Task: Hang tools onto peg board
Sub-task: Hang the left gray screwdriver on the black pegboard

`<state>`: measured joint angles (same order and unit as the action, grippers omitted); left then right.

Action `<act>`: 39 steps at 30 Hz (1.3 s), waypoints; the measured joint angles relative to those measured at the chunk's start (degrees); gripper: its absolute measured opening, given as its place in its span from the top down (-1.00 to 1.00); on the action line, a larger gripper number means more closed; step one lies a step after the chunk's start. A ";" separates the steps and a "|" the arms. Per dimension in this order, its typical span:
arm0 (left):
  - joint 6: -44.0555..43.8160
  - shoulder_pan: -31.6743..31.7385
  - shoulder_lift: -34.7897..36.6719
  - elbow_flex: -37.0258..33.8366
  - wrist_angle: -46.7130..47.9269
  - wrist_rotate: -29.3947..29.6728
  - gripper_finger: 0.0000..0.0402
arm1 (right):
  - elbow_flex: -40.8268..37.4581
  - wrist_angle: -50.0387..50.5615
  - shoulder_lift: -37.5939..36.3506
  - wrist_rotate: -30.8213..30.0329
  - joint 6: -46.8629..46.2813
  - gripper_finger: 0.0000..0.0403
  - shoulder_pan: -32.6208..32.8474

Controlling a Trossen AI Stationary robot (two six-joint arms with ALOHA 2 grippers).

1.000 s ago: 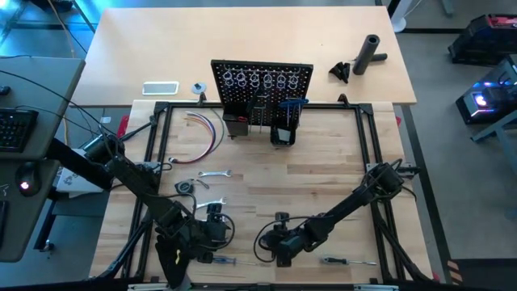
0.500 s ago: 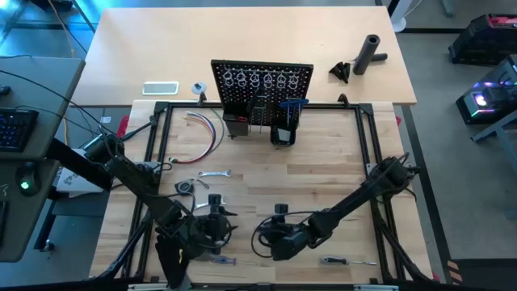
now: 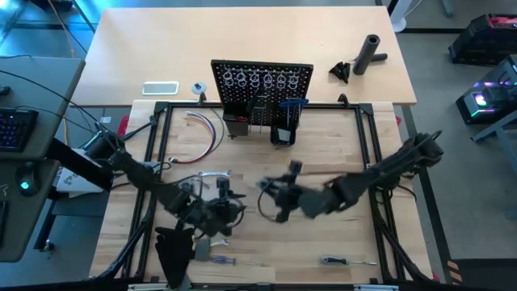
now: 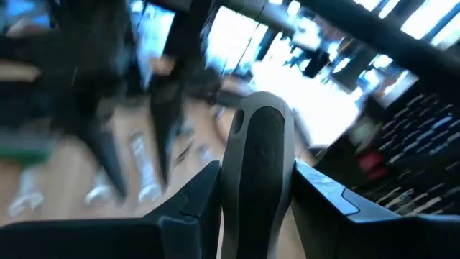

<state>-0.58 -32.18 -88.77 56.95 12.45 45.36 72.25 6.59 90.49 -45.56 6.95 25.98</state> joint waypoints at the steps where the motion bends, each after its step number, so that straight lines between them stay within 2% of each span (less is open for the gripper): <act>1: 1.25 1.05 0.00 0.00 -0.27 -0.32 0.21 | 0.00 -1.38 -1.45 0.55 2.32 0.37 -0.93; 3: 4.19 3.64 0.00 0.00 -1.28 -1.67 0.21 | 0.00 -4.22 -3.90 2.93 6.71 0.37 -2.65; 6: 8.39 7.75 0.00 0.00 -4.19 -6.76 0.21 | 0.00 -8.49 -6.88 8.36 11.72 0.37 -5.66; 11: 13.56 14.39 0.00 0.00 -8.91 -14.50 0.21 | 0.02 -12.98 -10.40 15.99 16.33 0.37 -9.93; 21: 15.28 26.18 0.00 0.00 -16.15 -31.93 0.21 | 0.02 -21.26 -14.12 29.74 24.16 0.37 -16.82; 30: 16.63 31.73 0.00 -0.02 -19.92 -34.79 0.21 | 0.04 -29.67 -14.46 51.03 22.76 0.37 -28.51; 35: 18.99 34.29 0.86 -0.04 -24.20 -34.79 0.21 | 0.04 -33.05 -14.46 60.99 15.20 0.37 -35.76; 39: 20.41 35.46 4.44 -0.07 -27.50 -34.73 0.21 | 0.09 -32.49 -14.46 67.21 9.58 0.37 -39.19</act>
<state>19.84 3.28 -84.33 56.88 -15.05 10.64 72.34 -25.91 76.03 21.65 16.53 -13.21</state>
